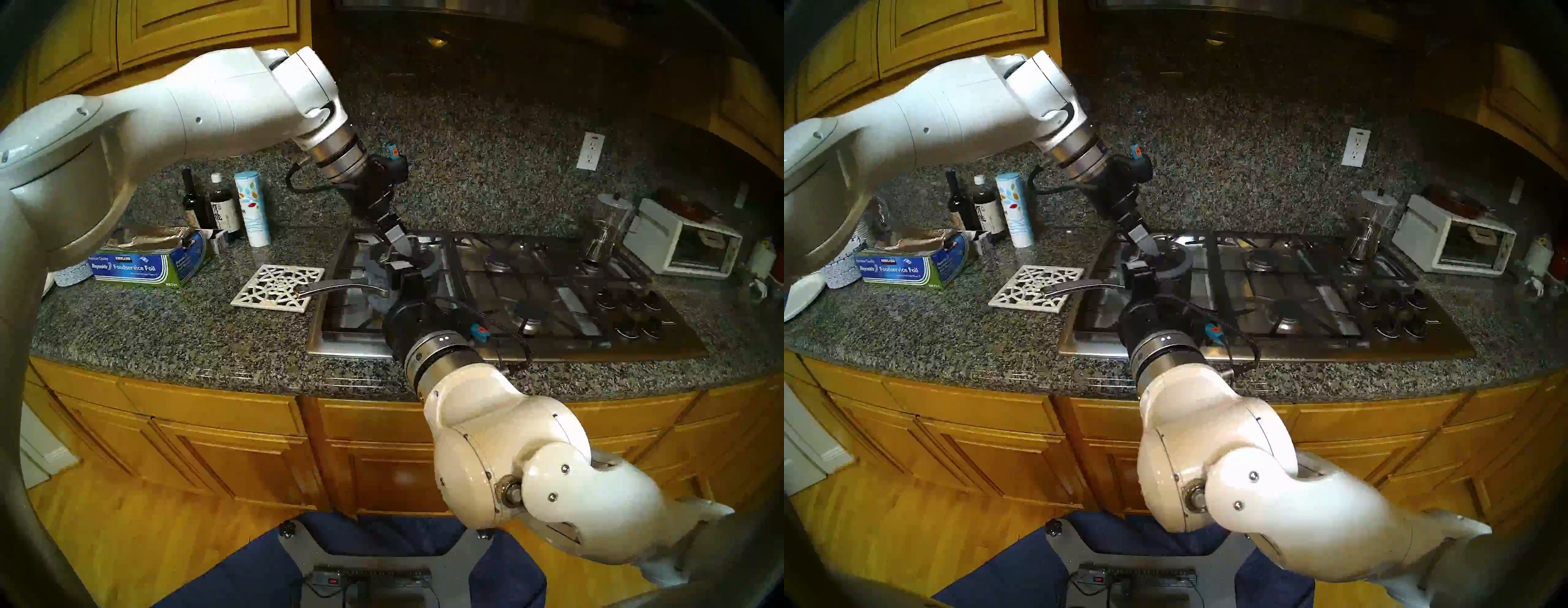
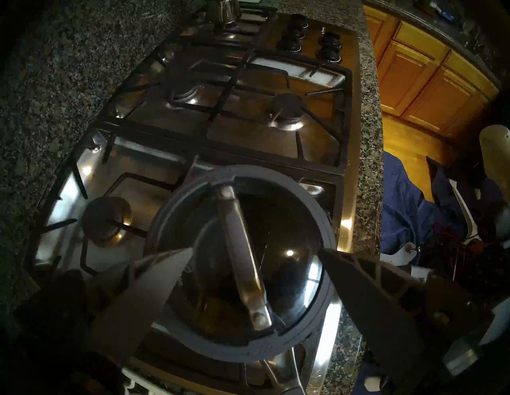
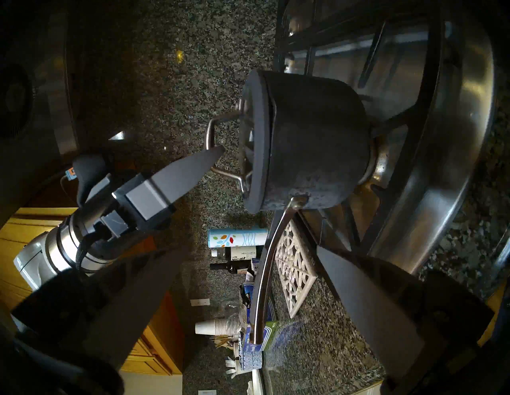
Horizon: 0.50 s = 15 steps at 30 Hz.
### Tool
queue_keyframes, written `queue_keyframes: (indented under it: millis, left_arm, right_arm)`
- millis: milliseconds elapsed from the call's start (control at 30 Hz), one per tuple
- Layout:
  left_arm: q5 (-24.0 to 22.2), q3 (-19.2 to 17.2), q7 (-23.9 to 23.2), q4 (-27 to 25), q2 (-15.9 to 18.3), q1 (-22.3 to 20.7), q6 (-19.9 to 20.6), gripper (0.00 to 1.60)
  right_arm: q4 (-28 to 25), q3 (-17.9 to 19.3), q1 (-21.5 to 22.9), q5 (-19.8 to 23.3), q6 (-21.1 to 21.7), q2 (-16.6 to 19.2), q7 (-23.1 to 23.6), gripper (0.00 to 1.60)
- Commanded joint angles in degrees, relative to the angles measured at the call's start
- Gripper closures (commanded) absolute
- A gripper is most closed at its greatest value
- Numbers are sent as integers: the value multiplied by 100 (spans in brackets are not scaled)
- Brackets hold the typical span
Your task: Pick up the pot, put it on the stove, take off the pot lid
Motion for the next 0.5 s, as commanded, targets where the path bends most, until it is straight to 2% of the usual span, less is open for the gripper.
queue_keyframes:
  millis: [0, 467]
  left_arm:
    - [31, 54, -618, 493, -377, -121, -193, 0]
    - [69, 246, -908, 1089, -743, -30, -438, 0]
  right_arm:
    - [-146, 71, 104, -74, -1, -20, 88, 0]
    - [-147, 71, 104, -74, -1, -19, 89, 0]
